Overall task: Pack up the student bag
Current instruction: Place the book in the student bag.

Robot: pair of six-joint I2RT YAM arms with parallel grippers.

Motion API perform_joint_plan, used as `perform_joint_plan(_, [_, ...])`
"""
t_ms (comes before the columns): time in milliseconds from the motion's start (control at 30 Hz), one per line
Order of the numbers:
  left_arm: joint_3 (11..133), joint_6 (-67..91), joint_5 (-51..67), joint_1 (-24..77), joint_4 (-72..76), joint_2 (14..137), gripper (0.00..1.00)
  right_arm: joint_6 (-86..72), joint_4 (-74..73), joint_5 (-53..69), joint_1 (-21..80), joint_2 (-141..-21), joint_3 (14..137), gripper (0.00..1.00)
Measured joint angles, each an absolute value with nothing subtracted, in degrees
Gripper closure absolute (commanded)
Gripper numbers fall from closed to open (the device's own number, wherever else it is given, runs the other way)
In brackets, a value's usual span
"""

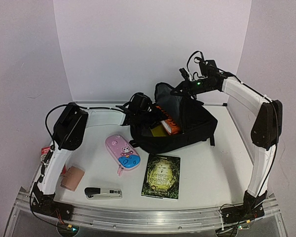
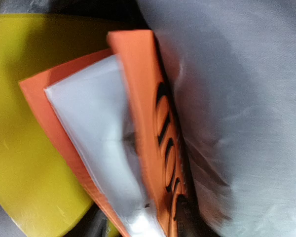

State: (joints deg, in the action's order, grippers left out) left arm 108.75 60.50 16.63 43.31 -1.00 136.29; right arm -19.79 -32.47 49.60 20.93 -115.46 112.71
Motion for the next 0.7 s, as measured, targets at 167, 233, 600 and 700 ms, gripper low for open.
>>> perform_joint_plan(167, [107.47, 57.92, 16.22, 43.07, -3.4, 136.45, 0.2, -19.68, -32.35, 49.24, 20.17, -114.59, 111.58, 1.0])
perform_joint_plan(233, [105.68, 56.46, 15.35, 43.07, -4.57, 135.68, 0.06, -19.57, -32.23, 48.48, 19.38, -113.93, 111.02, 1.0])
perform_joint_plan(600, [100.59, 49.09, 11.55, 42.94, -10.58, 125.64, 0.0, -12.89, -30.88, 28.43, 11.09, -109.88, 98.59, 0.95])
perform_joint_plan(700, [98.7, 46.8, 11.23, 43.06, -10.05, 122.34, 0.0, -10.03, -30.98, 22.07, 11.29, -109.87, 94.62, 0.9])
